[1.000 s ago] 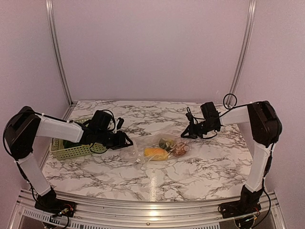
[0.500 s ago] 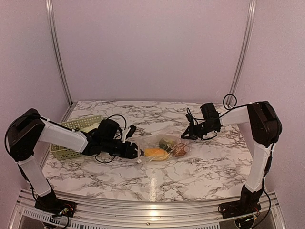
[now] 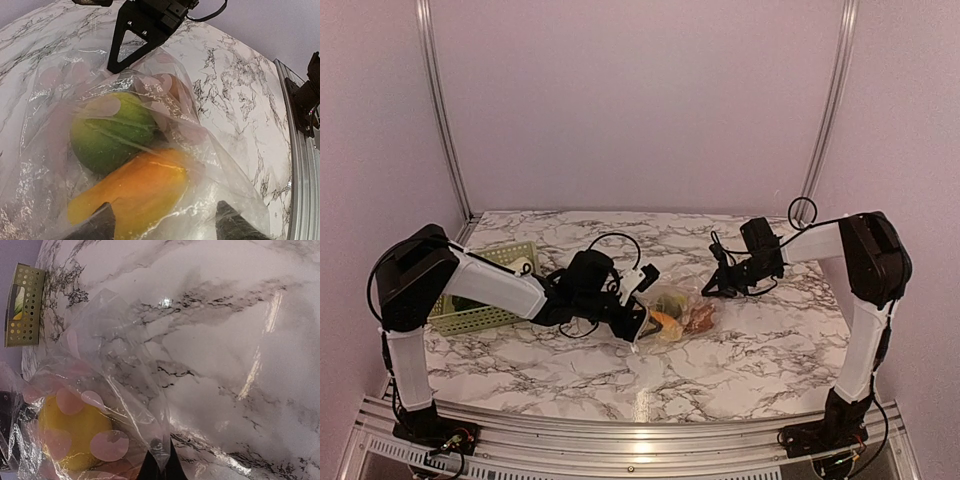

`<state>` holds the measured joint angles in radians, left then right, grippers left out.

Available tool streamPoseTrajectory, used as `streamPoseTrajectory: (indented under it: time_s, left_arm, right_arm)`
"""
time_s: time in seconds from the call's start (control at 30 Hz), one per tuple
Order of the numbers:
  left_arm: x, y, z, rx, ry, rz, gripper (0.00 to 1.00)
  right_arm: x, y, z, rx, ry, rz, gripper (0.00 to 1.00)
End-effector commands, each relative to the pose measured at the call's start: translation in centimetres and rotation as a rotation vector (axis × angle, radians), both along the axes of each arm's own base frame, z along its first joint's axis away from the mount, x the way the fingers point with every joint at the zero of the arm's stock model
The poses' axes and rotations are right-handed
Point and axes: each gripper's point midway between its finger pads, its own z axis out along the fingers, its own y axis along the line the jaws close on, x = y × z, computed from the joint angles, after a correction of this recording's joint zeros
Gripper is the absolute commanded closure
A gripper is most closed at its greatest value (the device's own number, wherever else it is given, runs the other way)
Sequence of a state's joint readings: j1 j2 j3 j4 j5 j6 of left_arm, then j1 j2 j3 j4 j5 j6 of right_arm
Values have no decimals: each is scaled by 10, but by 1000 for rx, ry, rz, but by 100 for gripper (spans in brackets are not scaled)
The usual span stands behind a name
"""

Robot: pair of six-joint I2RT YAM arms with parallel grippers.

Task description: Open the zip-top bag and remove the fake food

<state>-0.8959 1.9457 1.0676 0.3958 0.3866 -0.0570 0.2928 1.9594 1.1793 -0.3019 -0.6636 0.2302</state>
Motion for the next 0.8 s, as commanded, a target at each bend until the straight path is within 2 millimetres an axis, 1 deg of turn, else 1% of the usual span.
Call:
streamPoseTrajectory:
  time_s: [0.0, 0.07, 0.13, 0.2, 0.33, 0.43, 0.5, 0.6, 0.7, 0.77]
  left_arm:
    - [2, -4, -11, 77, -156, -67, 30]
    - [0, -5, -7, 91, -222, -75, 28]
    - [4, -3, -8, 126, -284, -70, 27]
    - [10, -2, -9, 143, -318, -63, 26]
    - [15, -8, -8, 164, -361, -90, 24]
    - [22, -14, -21, 207, -348, -101, 23]
    - [28, -19, -34, 231, -311, -109, 22]
    - [25, -25, -52, 267, -262, -154, 21]
    - [19, -21, -69, 317, -210, -191, 22]
    - [11, -12, -77, 359, -181, -209, 25]
  right_arm:
    - [3, 7, 16, 9, -24, 29, 100]
    - [4, 7, 17, 8, -25, 31, 100]
    - [4, 7, 17, 6, -24, 37, 100]
    - [3, 6, 16, 0, -21, 42, 100]
    - [-1, 6, 14, -6, -12, 55, 100]
    - [0, 5, 13, -11, -12, 58, 100]
    - [0, 5, 13, -15, -11, 60, 100]
    - [1, 4, 12, -22, -11, 57, 100]
    - [2, 3, 10, -29, -7, 51, 100]
    - [6, 1, 11, -40, -20, 42, 100]
